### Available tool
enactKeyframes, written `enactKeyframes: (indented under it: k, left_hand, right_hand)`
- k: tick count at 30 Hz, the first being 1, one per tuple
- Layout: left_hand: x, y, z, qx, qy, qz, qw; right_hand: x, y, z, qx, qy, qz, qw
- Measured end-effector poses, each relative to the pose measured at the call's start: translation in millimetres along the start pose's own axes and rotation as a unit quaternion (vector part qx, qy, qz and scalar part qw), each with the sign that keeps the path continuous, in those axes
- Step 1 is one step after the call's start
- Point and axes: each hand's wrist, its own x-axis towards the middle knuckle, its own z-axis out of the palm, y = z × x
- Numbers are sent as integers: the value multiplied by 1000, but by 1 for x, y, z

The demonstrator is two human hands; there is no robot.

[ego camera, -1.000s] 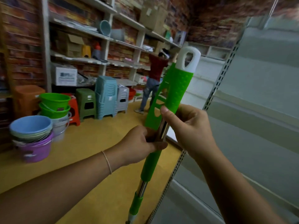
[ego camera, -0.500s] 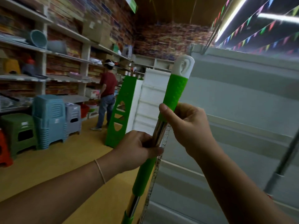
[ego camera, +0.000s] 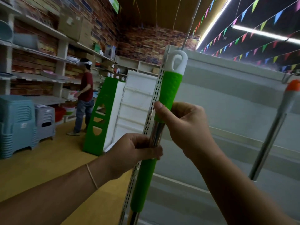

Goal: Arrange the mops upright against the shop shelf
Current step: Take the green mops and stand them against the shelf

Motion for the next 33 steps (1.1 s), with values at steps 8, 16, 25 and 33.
enactKeyframes:
  k: [8,16,25,33]
  left_hand:
    - [20,18,7,-69,-34,39,996]
    - [48,49,9,-82,-65,66,992]
    - [83,73,1,-21,-86,62,994]
    - [88,79,-12,34,-77,91,992]
  right_hand:
    - [12,-23,-9,-45,28,-54,997]
    - [38,-46,-16,-103,96,-80,987]
    - [71,-58,-22,-156,133,-37,978]
    - [81,-62,-16,-125,121,-17,985]
